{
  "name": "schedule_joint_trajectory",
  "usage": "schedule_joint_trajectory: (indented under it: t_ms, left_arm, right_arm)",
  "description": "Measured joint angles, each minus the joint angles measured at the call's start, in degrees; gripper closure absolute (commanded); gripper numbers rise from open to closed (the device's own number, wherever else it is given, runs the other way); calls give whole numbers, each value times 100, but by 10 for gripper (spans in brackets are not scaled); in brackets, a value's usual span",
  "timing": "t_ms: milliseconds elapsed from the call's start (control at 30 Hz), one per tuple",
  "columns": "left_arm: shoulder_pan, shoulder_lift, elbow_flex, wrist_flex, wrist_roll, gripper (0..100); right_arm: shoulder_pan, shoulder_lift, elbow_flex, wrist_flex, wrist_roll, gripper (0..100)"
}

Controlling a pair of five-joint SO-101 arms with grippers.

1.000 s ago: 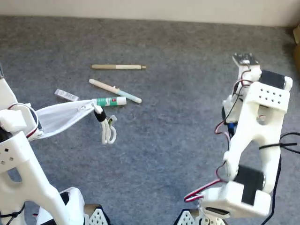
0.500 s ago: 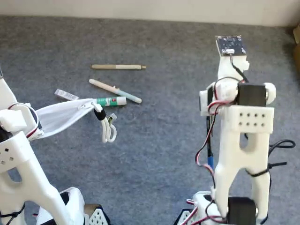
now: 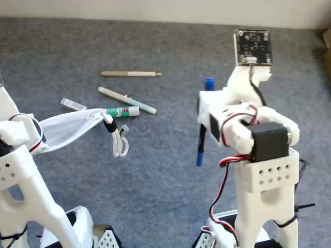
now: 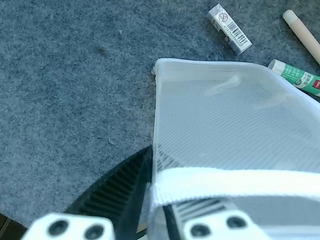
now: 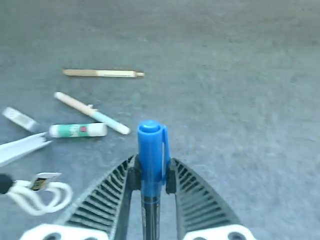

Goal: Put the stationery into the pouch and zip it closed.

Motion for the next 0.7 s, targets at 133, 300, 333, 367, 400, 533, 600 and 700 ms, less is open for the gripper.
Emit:
schedule_joint_trajectory:
  t_ms: [133,300,333,367,400,533,600,700]
  left_arm:
    - [0,0,0,0,0,993]
    - [0,0,0,0,0,993]
    - [0,0,0,0,0,993]
    - [0,0,0,0,0,993]
    - [0,0,0,0,0,993]
    - [0,0,0,0,0,993]
    - [0,0,0,0,0,993]
    - [0,0,0,0,0,993]
  right_arm:
    - [-343,-9,0,0,-290,993]
    - [-703,-9,0,0,-369,993]
    - [-774,-9,0,-44,-378,993]
    - [-853,-9,0,-114,-387,993]
    - [-932,-9,0,-211,-387,993]
    - [-1196,-9,0,-651,-387,993]
    - [-1371,-26,0,-844,-387,993]
    - [-1644,-211,0,-1222,-387,993]
